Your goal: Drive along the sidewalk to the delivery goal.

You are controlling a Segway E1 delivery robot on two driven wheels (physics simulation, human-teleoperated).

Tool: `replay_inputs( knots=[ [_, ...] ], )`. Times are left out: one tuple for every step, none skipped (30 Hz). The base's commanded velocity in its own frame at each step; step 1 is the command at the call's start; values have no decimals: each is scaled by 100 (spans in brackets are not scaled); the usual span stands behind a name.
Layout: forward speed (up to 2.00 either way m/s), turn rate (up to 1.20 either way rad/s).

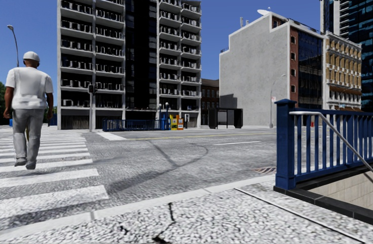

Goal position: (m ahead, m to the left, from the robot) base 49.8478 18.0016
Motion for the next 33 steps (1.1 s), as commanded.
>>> replay_inputs(
  knots=[
    [31, 60],
    [31, 60],
    [31, 60],
    [31, 60],
    [31, 60],
    [31, 60],
    [31, 60],
    [31, 60],
    [31, 60],
    [31, 60],
    [31, 60],
    [31, 60],
    [31, 60],
    [31, 60],
    [31, 60],
    [31, 60],
    [31, 60],
    [31, 60],
    [31, 60],
    [31, 60],
    [31, 58],
    [31, 38],
    [31, 0],
    [31, 0],
    [31, 0],
    [32, 0],
    [34, 0],
    [34, 0],
    [38, 0],
    [42, 0],
    [45, 0],
    [48, 0],
    [54, 0]
  ],
)
